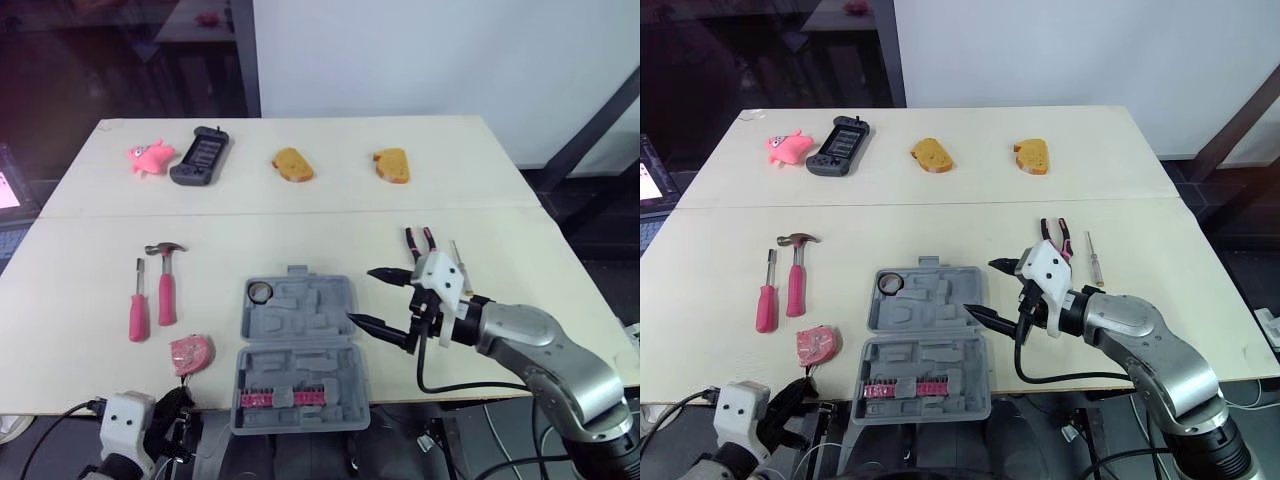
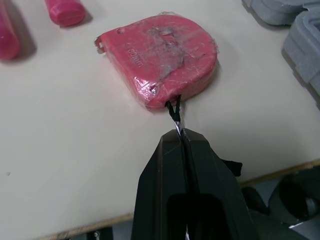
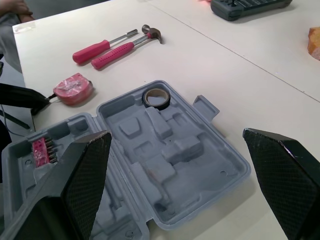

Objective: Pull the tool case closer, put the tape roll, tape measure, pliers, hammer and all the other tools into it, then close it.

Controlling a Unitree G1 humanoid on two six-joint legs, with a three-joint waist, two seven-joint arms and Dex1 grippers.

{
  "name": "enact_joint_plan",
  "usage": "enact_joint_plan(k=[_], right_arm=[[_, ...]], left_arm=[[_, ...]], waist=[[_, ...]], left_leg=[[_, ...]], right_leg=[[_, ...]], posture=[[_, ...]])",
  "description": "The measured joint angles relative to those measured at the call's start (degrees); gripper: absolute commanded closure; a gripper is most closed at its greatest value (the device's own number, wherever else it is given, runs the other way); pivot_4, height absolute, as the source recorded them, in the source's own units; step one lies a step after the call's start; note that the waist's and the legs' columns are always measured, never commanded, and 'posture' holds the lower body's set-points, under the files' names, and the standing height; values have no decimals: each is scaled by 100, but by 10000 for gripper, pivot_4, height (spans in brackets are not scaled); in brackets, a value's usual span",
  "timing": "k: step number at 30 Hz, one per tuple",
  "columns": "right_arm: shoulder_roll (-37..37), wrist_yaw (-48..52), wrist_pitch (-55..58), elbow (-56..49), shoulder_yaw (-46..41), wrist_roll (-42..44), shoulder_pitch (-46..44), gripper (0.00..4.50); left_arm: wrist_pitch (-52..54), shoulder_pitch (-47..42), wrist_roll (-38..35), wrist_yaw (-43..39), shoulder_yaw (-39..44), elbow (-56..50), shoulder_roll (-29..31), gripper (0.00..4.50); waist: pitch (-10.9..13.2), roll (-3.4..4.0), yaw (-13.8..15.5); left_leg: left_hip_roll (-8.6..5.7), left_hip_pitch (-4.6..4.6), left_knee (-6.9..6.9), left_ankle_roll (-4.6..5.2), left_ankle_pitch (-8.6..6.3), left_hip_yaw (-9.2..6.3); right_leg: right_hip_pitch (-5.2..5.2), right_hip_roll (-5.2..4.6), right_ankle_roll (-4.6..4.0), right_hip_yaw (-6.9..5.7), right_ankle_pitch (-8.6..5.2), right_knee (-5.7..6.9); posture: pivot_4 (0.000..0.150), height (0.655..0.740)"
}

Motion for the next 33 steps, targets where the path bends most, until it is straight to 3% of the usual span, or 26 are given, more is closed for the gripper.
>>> enact_joint_plan(k=[8,11,18,22,26,29,31,33], right_arm=[[0,-6,0,0,1,0,0,0],[0,-7,0,0,2,0,0,0],[23,-9,-1,0,9,-3,-11,0],[81,-15,-4,7,23,-13,-34,0],[147,-21,-15,61,82,-24,-159,0],[226,-23,-31,151,144,-59,-223,0],[241,-18,-68,206,156,-95,-279,0],[256,-18,-102,213,160,-125,-333,0]], left_arm=[[-264,41,-5,-103,92,205,14,44884],[-341,58,-65,-189,106,249,46,36799],[-73,50,-371,-462,349,185,460,742],[318,-46,-701,-773,596,-13,916,201],[926,-412,-1380,-1950,1051,-128,2298,201],[1197,-1226,-1603,-2984,1072,260,3286,201],[1181,-2130,-1484,-3777,669,984,3920,201],[1060,-2781,-1278,-4263,362,1528,4180,201]], waist=[[-1,1,-5],[-1,1,-4],[1,-2,7],[2,-9,19],[1,-14,44],[2,-5,38],[4,-3,38],[3,1,8]], left_leg=[[2,0,-2,0,0,1],[2,0,-2,0,0,1],[6,-1,-2,0,0,1],[5,-4,2,0,0,3],[12,-1,3,0,1,-4],[11,-7,2,0,1,8],[11,-7,-1,0,1,8],[12,-7,-5,0,1,15]], right_leg=[[-1,1,-1,0,0,0],[-2,1,-1,0,1,1],[-4,3,-4,-2,2,1],[-4,2,-4,-3,3,1],[-23,4,-16,-17,9,1],[-12,0,-15,-12,11,1],[-13,3,-14,-13,11,2],[-15,3,-13,-10,11,1]], posture=[[1500,7400],[1500,7400],[1500,7400],[1500,7400],[1500,7400],[1500,7400],[1500,7400],[1500,7400]])
